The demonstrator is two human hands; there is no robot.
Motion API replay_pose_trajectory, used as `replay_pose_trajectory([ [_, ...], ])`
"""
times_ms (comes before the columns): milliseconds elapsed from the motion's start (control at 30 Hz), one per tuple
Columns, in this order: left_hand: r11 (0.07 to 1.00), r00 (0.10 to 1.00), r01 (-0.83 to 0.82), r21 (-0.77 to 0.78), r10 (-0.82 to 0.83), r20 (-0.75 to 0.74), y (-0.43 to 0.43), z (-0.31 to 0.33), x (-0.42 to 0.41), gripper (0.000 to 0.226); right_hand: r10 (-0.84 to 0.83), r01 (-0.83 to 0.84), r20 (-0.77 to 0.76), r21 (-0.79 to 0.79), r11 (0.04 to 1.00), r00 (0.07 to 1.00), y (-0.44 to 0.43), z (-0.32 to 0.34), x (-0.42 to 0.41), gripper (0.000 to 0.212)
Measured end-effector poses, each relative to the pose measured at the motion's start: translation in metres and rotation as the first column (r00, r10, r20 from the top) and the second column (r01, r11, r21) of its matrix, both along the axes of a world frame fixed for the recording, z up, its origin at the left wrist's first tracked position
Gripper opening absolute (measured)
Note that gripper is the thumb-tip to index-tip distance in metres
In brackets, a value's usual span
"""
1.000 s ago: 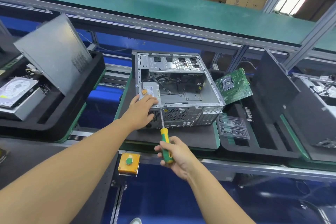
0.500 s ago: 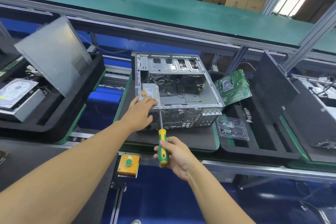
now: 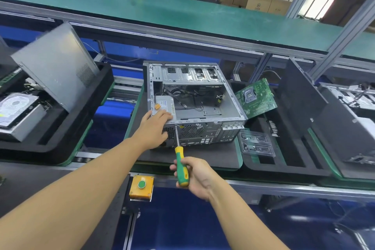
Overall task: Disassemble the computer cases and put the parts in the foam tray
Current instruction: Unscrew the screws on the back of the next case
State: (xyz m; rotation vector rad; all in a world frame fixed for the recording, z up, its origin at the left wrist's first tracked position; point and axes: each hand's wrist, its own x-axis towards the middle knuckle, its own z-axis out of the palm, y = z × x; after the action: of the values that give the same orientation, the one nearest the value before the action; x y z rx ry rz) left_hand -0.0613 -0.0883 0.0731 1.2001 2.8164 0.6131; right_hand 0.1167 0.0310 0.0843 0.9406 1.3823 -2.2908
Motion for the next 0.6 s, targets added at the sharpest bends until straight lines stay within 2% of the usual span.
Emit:
replay_pose_trajectory([
  [33,1.0,1.0,-0.002,-0.003,0.002,0.008,0.0,0.0,0.0,0.056,-0.007,0.008,-0.012,0.024,1.0,1.0,0.0,-0.001,0.001,0.014],
  [133,1.0,1.0,-0.004,-0.008,0.004,0.023,0.0,0.001,-0.001,0.057,-0.003,0.003,0.009,0.087,0.996,1.0,0.001,0.001,0.002,0.024],
  [300,1.0,0.999,-0.014,-0.007,0.015,0.049,0.001,0.003,0.0,0.056,0.028,-0.026,0.051,-0.038,0.999,0.998,0.003,0.008,-0.002,0.034],
  [400,0.999,0.995,-0.031,0.017,0.03,0.093,0.004,0.007,0.001,0.052,0.026,-0.025,0.047,-0.028,0.999,0.999,0.0,0.003,0.003,0.033],
  [467,0.991,0.997,-0.076,0.106,0.072,0.036,0.005,0.009,0.008,0.046,0.008,-0.008,0.01,0.041,0.999,1.0,-0.003,-0.001,0.004,0.022],
  [533,0.944,0.972,-0.141,0.298,0.189,-0.139,0.004,0.008,0.021,0.028,-0.001,0.004,-0.028,0.106,0.994,1.0,-0.004,-0.004,0.005,0.016],
  [567,0.911,0.956,-0.175,0.372,0.248,-0.157,0.003,0.008,0.03,0.018,-0.02,0.024,-0.039,0.111,0.994,0.999,-0.003,-0.006,0.004,0.021],
  [600,0.879,0.955,-0.235,0.414,0.288,-0.07,0.002,0.006,0.039,0.011,-0.048,0.052,-0.04,0.105,0.993,0.998,-0.002,-0.007,0.004,0.027],
])
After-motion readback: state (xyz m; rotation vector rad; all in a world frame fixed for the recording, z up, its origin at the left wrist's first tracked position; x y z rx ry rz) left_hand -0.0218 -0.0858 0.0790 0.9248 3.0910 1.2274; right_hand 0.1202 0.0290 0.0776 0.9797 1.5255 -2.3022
